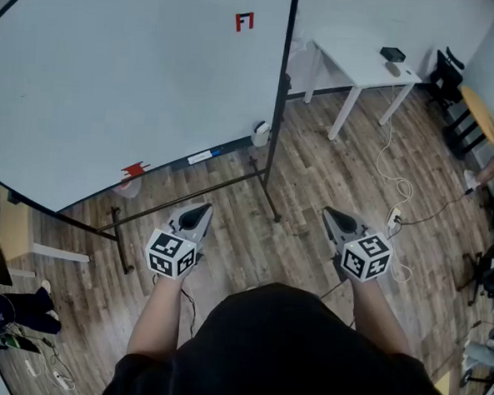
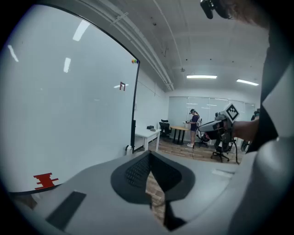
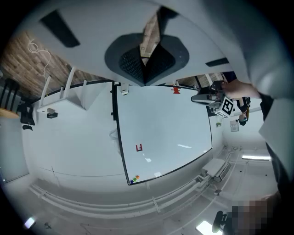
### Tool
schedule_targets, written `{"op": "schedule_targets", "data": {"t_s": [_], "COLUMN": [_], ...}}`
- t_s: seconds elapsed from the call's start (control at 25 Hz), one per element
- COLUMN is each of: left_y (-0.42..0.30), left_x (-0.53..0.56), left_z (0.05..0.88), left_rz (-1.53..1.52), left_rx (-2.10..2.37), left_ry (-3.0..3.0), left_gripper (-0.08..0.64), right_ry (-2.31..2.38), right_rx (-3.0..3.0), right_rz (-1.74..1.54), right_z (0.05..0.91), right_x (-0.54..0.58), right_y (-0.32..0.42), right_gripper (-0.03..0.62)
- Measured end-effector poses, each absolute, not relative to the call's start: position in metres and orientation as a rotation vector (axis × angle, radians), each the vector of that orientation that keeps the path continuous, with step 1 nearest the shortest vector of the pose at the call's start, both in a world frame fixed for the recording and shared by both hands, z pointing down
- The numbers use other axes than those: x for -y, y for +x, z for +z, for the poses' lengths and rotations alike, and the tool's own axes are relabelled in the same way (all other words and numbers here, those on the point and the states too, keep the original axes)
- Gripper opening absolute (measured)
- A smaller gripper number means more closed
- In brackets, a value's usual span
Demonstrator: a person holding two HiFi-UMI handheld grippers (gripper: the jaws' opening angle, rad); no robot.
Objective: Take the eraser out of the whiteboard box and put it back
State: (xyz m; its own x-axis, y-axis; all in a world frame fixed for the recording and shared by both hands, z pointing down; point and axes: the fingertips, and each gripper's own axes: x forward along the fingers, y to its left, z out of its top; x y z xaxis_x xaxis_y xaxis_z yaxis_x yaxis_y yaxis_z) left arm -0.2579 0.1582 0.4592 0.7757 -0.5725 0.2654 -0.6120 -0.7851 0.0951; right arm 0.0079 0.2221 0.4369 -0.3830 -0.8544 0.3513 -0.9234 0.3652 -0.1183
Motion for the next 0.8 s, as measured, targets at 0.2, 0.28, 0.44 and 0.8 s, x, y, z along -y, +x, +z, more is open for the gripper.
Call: {"op": "schedule_targets", "data": {"t_s": [0.2, 0.28, 0.44, 0.8], "left_y": [-0.266, -0.269, -0.271, -0.276], "left_x": [-0.153, -0.151, -0.151, -0.143], "left_z": [0.458, 0.459, 0.460, 0.465], "left_rz": [0.331, 0.329, 0.332, 0.345], "left_rx": [0.950, 0.953, 0.956, 0.984], "left_ry": [2.786, 2.779, 2.771, 2.755], "left_gripper": [0.012, 0.012, 0.012, 0.012], "right_ry": [1.602, 1.581, 1.563, 1.605], "right_rx": [2.403, 2.409, 2.413, 2.420], "right_rz": [0.421, 0.425, 0.455, 0.476], "right_z": [0.431, 0.434, 0.442, 0.440], "right_x": [-0.214, -0.211, -0.210, -0.189], "right_y": [0.006, -0.002, -0.010, 0.005], "right_gripper": [-0.008, -0.008, -0.008, -0.007]}}
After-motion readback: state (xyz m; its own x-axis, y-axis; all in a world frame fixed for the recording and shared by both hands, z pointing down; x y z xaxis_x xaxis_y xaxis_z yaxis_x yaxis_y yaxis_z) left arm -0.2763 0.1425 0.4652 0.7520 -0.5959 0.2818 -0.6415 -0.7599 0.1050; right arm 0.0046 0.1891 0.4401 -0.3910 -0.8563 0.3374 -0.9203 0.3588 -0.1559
